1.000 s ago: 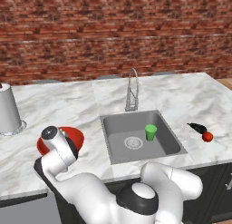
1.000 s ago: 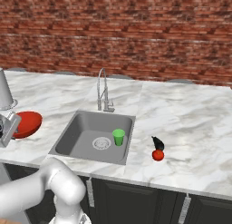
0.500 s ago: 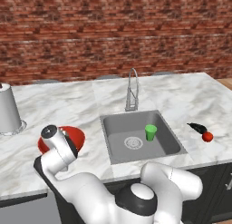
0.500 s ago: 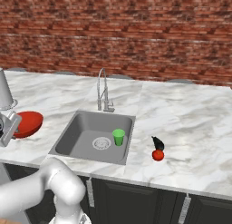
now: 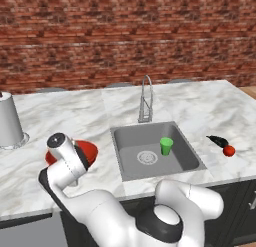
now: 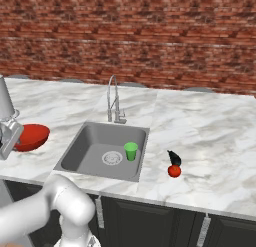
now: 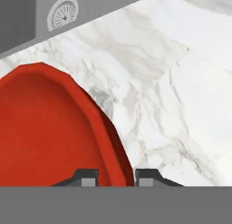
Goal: Remove the tomato and eggplant from the sink. Then move the bowl and cup from the counter to the sink for washing.
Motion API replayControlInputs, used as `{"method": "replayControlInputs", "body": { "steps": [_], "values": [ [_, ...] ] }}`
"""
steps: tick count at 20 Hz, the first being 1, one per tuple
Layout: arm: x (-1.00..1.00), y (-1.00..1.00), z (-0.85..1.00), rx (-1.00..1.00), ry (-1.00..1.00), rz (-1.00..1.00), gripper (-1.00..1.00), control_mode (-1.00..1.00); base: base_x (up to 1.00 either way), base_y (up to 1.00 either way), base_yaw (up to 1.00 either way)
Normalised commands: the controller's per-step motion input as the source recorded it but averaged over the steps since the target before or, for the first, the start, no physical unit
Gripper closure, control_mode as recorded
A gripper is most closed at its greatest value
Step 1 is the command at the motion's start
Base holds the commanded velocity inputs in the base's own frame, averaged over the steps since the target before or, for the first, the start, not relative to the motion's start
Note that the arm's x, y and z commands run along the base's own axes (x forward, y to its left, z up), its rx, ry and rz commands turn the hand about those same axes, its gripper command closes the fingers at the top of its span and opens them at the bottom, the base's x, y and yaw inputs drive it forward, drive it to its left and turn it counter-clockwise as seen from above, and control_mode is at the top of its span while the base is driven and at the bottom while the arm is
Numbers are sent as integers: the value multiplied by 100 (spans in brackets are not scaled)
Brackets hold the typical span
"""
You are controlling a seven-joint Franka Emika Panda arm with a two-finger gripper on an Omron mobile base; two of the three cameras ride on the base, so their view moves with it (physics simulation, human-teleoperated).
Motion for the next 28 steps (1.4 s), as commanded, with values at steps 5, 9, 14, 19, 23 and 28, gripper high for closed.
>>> {"method": "replayControlInputs", "body": {
  "steps": [5,9,14,19,23,28],
  "values": [
    [-22,-12,24,2,-5,-7,100,-100,0,0,0],
    [-15,-17,24,2,-5,-9,100,-100,0,0,0],
    [-12,-22,19,3,0,-12,100,-100,0,0,0],
    [-11,-25,20,4,0,-12,100,-100,0,0,0],
    [-12,-23,20,5,0,-11,100,-100,0,0,0],
    [-11,-26,18,5,0,-11,100,-100,0,0,0]
  ]
}}
